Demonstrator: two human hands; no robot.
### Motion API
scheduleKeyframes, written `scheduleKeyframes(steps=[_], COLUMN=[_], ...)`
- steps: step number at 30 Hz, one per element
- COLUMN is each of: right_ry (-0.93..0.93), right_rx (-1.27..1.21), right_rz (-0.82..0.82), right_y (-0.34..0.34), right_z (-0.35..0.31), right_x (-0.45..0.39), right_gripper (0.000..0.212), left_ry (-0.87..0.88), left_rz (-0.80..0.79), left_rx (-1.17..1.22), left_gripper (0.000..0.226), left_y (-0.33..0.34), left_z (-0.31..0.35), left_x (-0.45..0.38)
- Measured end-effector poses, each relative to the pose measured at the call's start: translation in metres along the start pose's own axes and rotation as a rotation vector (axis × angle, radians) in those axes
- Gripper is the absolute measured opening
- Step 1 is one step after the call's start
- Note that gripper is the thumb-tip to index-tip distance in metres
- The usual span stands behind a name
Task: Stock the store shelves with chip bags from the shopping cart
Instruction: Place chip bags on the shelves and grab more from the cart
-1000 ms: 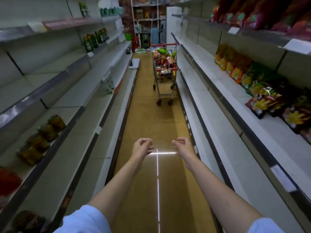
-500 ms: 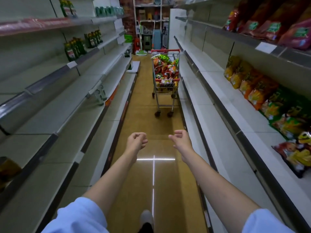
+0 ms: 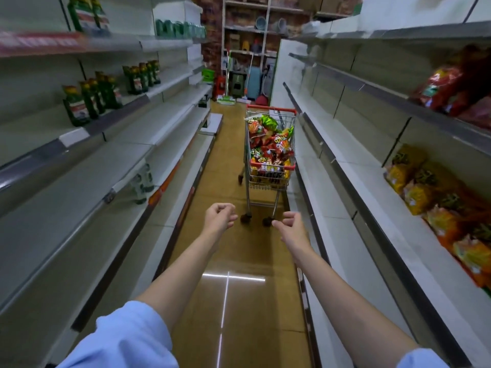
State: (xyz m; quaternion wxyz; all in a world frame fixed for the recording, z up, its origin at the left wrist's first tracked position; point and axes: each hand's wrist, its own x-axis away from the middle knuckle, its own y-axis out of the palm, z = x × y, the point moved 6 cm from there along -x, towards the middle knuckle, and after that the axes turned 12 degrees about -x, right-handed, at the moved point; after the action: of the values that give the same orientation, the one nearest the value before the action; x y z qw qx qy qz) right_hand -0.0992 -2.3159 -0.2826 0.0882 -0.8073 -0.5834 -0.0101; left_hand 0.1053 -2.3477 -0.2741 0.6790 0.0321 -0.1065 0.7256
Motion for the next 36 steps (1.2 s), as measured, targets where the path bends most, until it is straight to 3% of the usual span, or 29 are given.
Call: scheduleKeyframes(steps=[8,15,20,28,36], right_ry=[0.061,0.057,0.061,0.174,0.204], right_rx=[-0.131,-0.272,-0.257,-0.227,-0.156], right_rz=[0.045,0.014,0.009,0.028,0.109], right_y=[0.047,0.071,0.076,0.085,0.109], right_z=[0.006,-0.037,-0.056,-0.029,-0.034], right_x=[-0.177,-0.357,-0.451,-0.576,-0.747], right_gripper=[0.038,0.043,0.032,0.028,0.042], left_ry=[-0.036,-0.027,-0.057,-0.179,-0.231], left_rz=[0.011,-0.037,-0.050,-0.133,-0.256], left_rx=[-0.098,-0.159,-0.133,-0.095,-0.033], left_gripper=[0.016,0.017,0.014,0.016,0.007], left_y=[0.049,0.116,0.142,0.193,0.247], left_z=[0.000,0.062,0.083,0.070,0.088], left_x=[-0.159,-0.316,-0.400,-0.531,-0.704])
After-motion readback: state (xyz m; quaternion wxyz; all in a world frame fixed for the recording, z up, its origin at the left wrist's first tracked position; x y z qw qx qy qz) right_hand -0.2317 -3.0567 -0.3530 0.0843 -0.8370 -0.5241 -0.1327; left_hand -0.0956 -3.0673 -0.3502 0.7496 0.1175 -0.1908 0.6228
